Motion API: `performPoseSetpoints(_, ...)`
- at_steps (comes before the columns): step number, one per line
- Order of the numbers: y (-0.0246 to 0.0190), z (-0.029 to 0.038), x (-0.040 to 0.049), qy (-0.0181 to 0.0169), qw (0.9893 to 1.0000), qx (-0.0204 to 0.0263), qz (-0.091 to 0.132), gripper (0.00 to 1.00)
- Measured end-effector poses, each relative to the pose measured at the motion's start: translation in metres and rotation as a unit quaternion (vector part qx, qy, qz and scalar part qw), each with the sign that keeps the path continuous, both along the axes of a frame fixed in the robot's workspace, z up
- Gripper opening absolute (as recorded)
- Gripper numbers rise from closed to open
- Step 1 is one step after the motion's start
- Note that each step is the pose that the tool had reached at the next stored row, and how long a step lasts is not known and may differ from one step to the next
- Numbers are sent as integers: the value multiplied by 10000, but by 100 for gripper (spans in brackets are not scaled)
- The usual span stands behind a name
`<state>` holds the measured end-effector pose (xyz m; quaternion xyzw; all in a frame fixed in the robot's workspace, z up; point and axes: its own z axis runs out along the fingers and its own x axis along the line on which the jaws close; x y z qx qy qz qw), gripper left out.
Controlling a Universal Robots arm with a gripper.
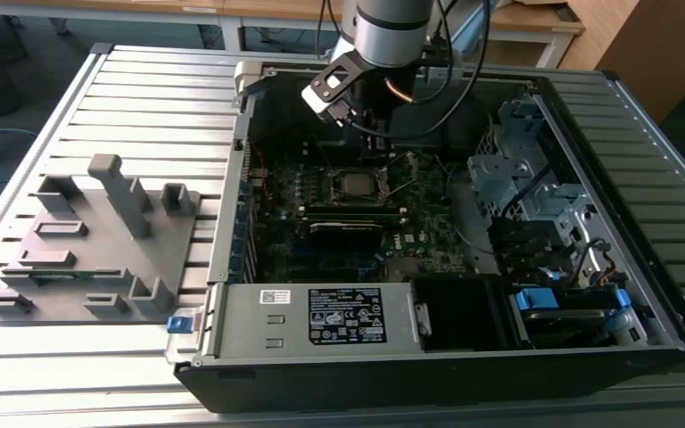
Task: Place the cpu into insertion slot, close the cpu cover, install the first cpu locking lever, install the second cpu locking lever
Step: 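Close the cpu cover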
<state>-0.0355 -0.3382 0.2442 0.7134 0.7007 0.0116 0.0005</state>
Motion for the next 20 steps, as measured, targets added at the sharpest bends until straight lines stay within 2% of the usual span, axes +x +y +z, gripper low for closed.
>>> performPoseSetpoints(20,1,-6,73,0,10000,0,1,10)
